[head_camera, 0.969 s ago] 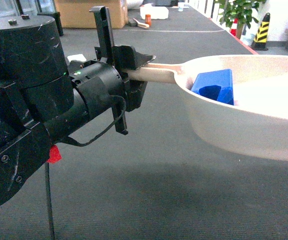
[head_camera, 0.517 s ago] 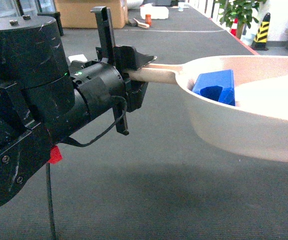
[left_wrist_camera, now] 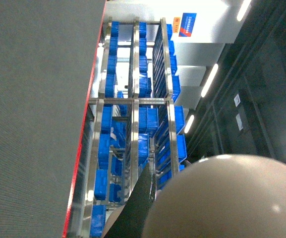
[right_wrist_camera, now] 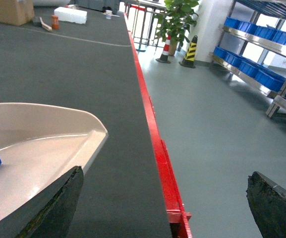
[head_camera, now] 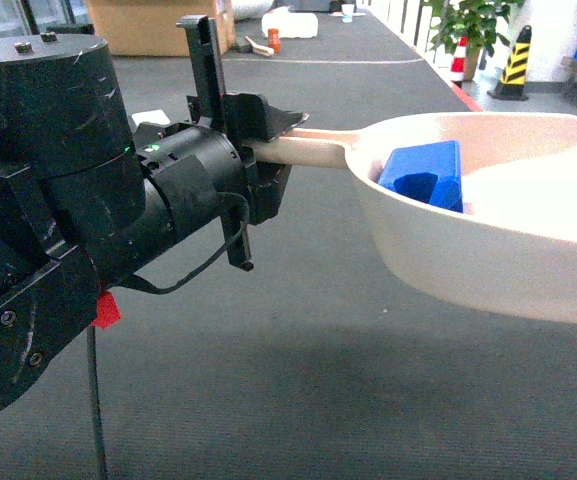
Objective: Place part in tray to right shelf
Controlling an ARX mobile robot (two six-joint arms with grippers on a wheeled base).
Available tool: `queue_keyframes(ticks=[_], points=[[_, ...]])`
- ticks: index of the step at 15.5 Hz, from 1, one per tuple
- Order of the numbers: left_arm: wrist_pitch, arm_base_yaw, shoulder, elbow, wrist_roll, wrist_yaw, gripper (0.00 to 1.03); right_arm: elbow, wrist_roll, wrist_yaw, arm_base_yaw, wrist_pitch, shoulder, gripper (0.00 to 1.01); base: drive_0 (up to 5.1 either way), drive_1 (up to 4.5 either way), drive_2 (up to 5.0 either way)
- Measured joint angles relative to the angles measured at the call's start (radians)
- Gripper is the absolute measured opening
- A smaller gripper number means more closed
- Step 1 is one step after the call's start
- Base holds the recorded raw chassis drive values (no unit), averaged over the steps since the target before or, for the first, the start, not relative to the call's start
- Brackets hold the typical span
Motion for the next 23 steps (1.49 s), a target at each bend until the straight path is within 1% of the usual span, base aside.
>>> queue_keyframes(ticks=[23], points=[[-0.002,-0.001,0.0,0.0,0.0,0.001,0.13,0.0,0.0,0.0,0.0,0.001,0.0,0.98,5.0,-2.42,-2.4]])
